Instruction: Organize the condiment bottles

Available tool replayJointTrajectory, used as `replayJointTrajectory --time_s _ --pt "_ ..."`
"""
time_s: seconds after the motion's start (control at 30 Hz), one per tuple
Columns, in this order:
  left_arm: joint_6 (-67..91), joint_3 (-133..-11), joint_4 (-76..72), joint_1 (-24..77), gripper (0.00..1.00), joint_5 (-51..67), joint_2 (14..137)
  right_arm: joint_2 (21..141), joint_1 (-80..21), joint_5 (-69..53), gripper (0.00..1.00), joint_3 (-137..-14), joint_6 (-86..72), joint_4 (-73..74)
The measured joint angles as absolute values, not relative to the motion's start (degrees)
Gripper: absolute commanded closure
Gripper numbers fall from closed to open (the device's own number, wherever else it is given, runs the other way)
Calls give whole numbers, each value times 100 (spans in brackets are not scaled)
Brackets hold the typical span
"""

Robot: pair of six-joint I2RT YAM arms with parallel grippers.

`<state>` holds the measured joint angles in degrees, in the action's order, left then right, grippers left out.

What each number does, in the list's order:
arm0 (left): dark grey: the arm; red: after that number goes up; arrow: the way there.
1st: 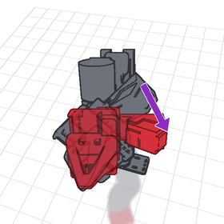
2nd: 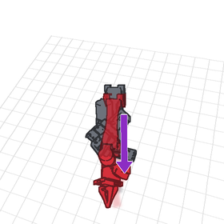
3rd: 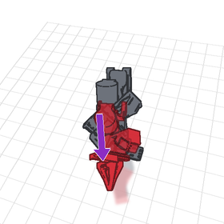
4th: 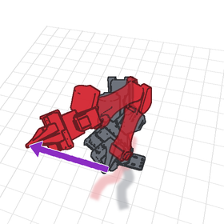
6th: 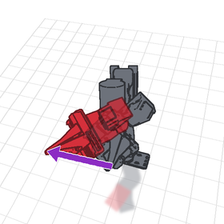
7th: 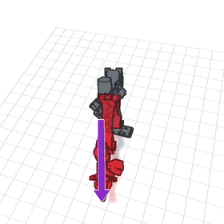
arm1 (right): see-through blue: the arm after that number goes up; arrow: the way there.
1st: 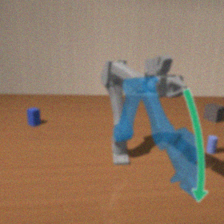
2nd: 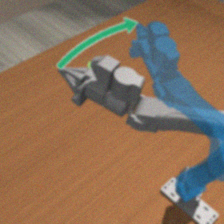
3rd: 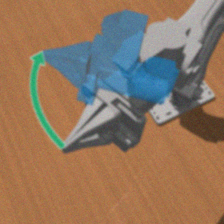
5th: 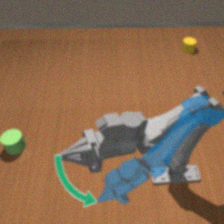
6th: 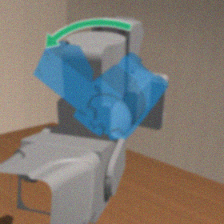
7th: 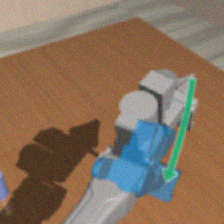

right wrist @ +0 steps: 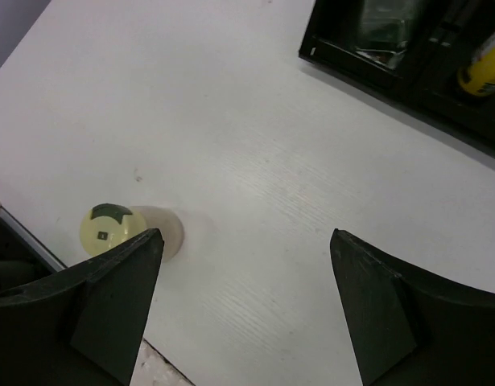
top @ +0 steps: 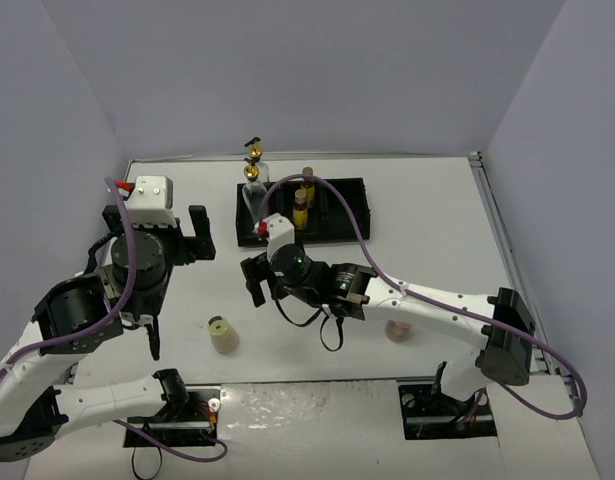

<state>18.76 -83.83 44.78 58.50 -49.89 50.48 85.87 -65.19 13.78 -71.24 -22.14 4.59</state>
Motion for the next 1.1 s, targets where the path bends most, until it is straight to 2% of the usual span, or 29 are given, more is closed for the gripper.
replayJointTrajectory --time_s 0.2,0.47,1.1 --pt "1895 -8569 4532 5850 8 -5052 5002 9317 -7011 1367 12 -7148 -2257 -11" --pt "1916 -8635 4677 5850 9 -5124 4921 10298 -7290 1231 11 -7512 -2259 -210" --pt "1908 -8728 4803 5850 9 -5159 4822 11212 -7622 1191 13 -8469 -2265 -334"
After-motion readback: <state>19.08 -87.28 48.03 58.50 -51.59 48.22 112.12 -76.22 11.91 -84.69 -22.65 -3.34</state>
